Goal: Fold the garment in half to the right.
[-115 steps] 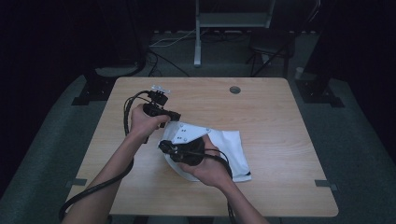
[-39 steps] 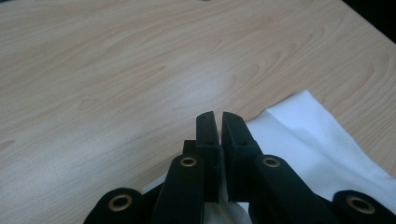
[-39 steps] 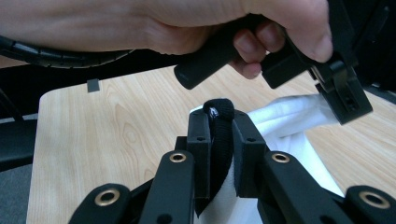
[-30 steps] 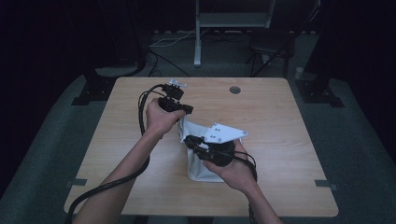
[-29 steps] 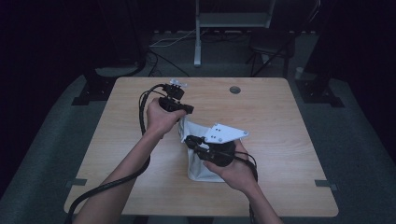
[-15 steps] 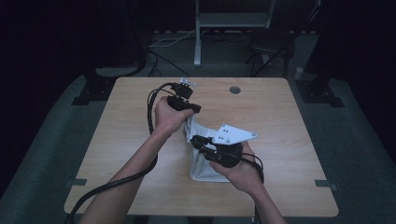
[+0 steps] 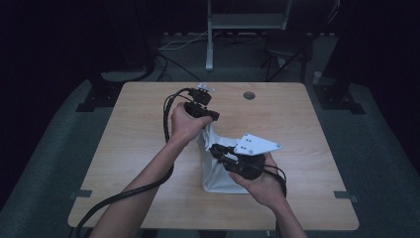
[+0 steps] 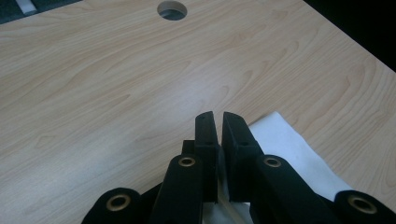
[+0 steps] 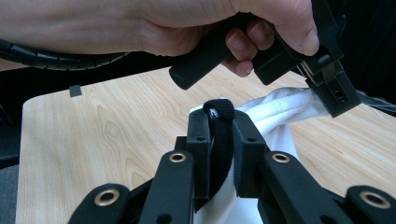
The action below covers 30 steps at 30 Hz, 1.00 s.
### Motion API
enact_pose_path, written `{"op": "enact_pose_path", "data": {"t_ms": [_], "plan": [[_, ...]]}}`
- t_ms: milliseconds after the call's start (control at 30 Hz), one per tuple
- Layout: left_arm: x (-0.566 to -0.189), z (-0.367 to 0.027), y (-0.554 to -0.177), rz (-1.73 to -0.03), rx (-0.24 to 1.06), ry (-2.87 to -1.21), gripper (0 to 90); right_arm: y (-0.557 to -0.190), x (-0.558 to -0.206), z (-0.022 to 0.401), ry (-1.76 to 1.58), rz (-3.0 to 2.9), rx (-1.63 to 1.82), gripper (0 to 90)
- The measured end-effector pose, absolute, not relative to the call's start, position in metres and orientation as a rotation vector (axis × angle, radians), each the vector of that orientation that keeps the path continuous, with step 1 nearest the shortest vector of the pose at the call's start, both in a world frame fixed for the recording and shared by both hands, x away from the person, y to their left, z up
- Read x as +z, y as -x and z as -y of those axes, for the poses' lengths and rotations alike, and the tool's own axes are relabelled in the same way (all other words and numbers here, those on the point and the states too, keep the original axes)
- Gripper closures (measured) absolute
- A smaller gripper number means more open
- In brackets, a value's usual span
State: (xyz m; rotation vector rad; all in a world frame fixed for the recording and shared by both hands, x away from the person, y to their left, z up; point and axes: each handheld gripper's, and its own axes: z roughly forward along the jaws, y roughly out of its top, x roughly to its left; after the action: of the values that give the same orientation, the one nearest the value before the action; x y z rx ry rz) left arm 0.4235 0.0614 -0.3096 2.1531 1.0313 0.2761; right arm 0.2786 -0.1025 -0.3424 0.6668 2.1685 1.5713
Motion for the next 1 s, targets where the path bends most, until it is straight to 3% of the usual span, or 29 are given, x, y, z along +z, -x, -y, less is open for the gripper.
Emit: {"op": "enact_pose_path", "data": {"t_ms": [1000], "plan": [[-0.314,-0.031,-0.423,-0.994,0.259,-2.155,85.1,-0.27,-0.35,0.13,-0.712,-2.135,1.553,79.7]]}}
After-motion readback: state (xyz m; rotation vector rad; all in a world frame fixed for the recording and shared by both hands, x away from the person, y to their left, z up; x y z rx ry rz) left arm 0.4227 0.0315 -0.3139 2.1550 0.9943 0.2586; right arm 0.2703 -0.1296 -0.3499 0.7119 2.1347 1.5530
